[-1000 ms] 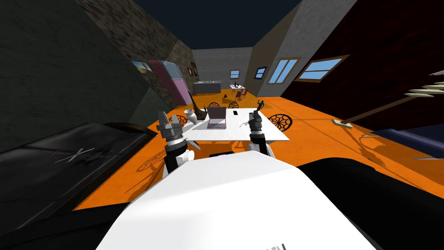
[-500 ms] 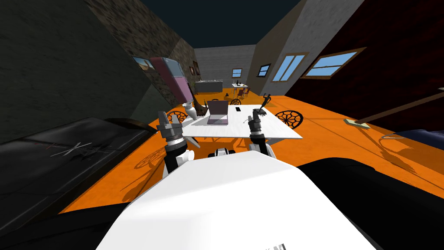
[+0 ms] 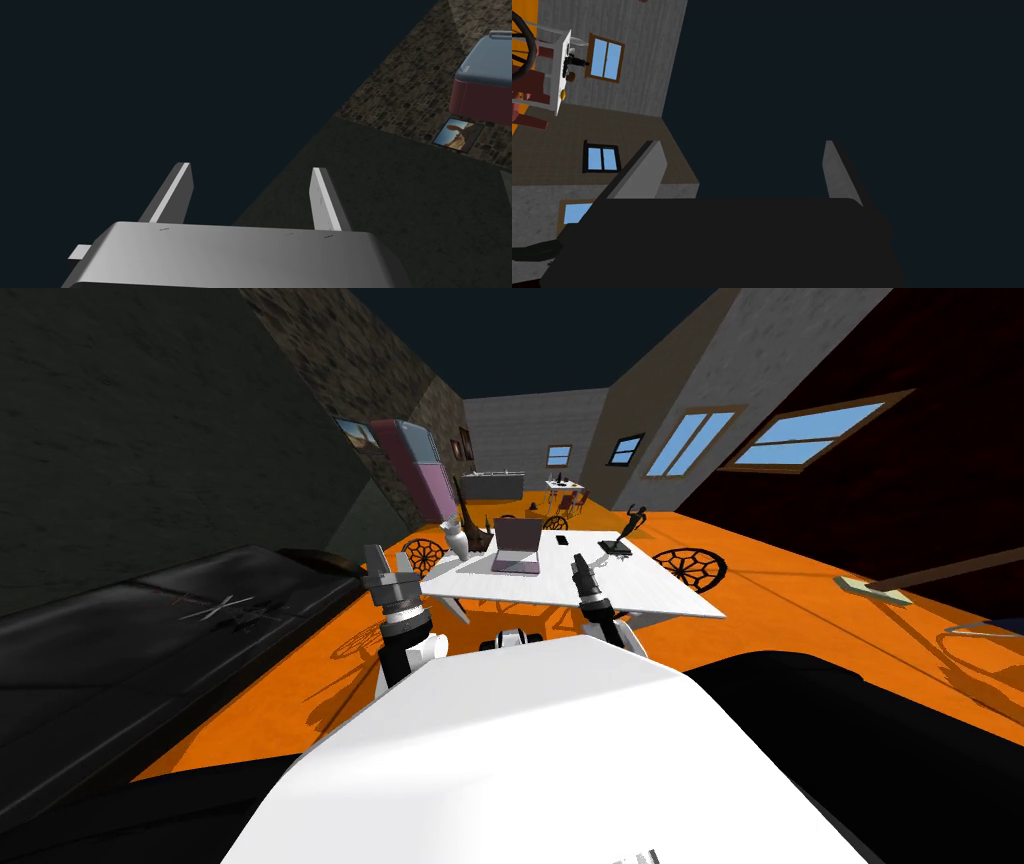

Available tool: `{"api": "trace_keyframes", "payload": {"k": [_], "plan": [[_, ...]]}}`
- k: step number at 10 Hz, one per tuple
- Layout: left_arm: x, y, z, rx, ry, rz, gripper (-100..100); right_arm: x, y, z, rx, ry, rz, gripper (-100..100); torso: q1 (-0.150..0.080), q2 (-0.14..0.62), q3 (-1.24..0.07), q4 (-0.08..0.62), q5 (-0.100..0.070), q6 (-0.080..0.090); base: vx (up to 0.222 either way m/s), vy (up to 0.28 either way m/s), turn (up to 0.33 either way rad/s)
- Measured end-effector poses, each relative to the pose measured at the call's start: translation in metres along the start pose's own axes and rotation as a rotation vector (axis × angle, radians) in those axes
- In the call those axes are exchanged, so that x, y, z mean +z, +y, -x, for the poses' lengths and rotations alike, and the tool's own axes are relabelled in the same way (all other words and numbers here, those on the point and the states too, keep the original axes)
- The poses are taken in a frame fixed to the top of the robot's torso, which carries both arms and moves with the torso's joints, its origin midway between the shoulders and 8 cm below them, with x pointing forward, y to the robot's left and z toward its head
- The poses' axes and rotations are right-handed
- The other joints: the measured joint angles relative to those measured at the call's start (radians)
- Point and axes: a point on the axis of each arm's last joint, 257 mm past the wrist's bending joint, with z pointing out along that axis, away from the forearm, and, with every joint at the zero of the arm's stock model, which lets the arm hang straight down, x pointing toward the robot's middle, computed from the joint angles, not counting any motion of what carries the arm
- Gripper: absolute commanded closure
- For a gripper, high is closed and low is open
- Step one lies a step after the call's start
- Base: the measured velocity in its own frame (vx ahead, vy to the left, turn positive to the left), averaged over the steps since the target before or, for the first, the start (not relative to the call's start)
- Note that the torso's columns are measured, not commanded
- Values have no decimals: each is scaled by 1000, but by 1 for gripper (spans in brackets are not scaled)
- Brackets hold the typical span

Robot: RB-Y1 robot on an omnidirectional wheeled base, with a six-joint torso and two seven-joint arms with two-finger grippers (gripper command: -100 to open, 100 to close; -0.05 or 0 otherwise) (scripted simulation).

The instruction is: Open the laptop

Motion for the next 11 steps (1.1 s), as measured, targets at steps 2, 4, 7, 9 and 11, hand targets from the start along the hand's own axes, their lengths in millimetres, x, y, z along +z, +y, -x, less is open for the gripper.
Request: {"api": "trace_keyframes", "payload": {"k": [2,4,7,9,11], "plan": [[0,0,0,0,0,0,0,-8,-21,-2,-73,65,-38,-100,2,-1,-1,0,0,-1,15,94,152],[0,0,0,0,0,0,0,-19,-41,-8,-131,117,-73,-100,2,0,0,0,0,-1,6,92,113],[0,0,0,0,0,0,0,-30,-67,-6,-212,188,-113,-100,0,0,0,0,0,0,10,79,140],[0,0,0,0,0,0,0,-38,-85,-2,-273,241,-146,-100,1,0,0,0,0,0,11,82,145],[0,0,0,0,0,0,0,-48,-107,3,-339,296,-176,-100,1,0,0,0,0,0,20,90,148]]}}
